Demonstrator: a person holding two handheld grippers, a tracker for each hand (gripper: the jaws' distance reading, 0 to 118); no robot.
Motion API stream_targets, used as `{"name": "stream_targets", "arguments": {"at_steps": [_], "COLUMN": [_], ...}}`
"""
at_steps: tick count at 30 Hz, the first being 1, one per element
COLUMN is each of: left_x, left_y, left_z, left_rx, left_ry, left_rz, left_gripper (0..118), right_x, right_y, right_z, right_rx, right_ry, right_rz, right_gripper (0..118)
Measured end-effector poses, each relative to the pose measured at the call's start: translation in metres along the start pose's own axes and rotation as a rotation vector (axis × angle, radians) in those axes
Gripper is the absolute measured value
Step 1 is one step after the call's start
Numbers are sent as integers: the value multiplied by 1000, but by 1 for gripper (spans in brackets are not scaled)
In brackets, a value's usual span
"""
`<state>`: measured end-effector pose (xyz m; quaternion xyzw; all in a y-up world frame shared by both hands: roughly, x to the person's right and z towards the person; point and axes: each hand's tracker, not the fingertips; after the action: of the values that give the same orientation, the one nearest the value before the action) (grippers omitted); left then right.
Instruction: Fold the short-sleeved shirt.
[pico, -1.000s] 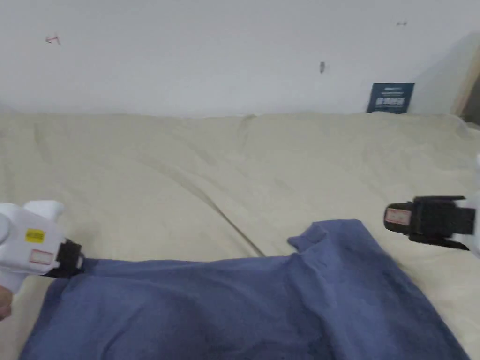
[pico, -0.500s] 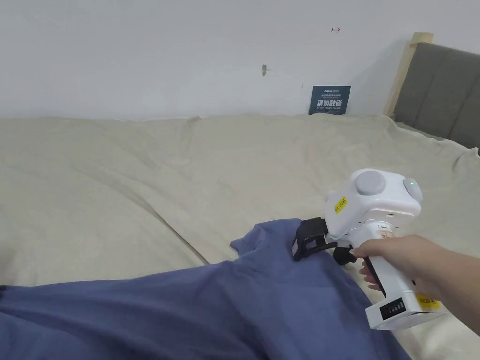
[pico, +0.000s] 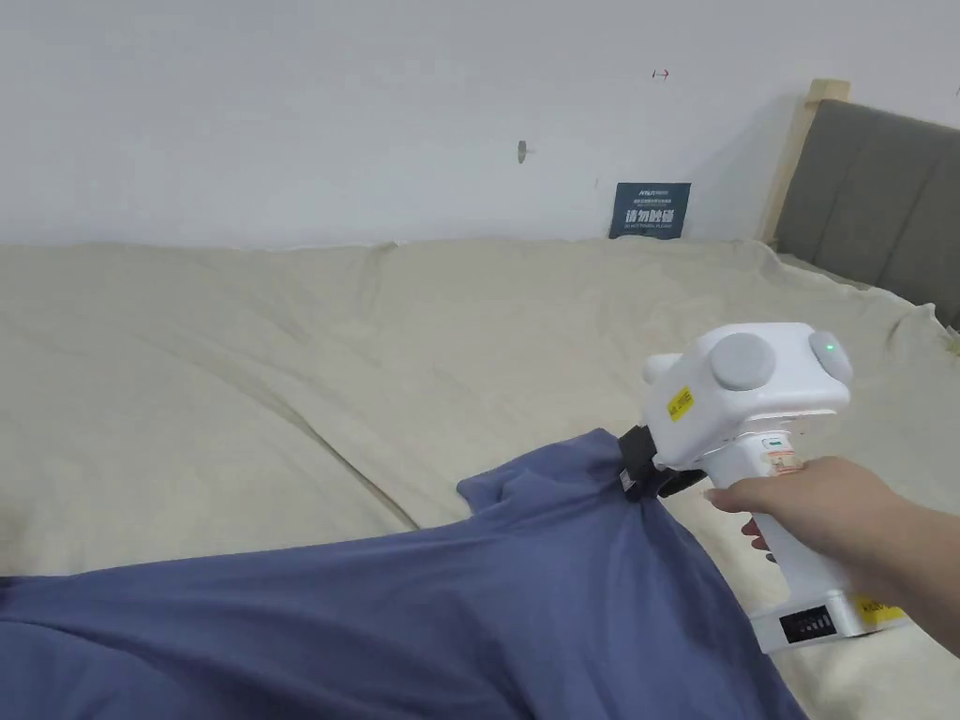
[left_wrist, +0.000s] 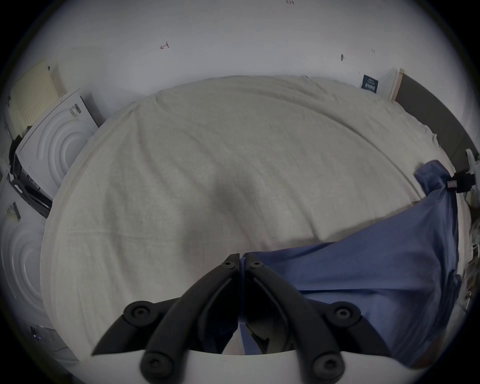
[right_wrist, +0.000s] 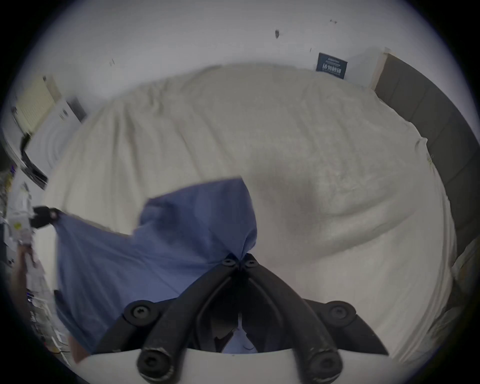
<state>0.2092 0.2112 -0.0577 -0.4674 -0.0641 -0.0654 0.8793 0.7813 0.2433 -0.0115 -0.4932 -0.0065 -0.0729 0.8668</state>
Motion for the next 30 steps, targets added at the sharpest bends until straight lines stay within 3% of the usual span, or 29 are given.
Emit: {"name": "stream_targets", "arguments": {"at_steps": [10,18,23,30], "left_x": [-14,-23,-26,-34], "left_y": [-9,11,47,119], "left_z": [141,265,313,339], "left_rx": [146,353,452,590], "left_ry": [-52,-92,-88,-91], "left_rz": [8,50,66,132], "left_gripper": [2,2,2,2], "right_x": [-23,-29,-46,-62], "right_y": [-34,-27,10,84], "right_z": [159,277,334,364], "right_rx": [220,392,495,607], "right_ry": [76,127,89,42], "right_rz": [42,13,60,40], "right_gripper": [0,0,0,0]}}
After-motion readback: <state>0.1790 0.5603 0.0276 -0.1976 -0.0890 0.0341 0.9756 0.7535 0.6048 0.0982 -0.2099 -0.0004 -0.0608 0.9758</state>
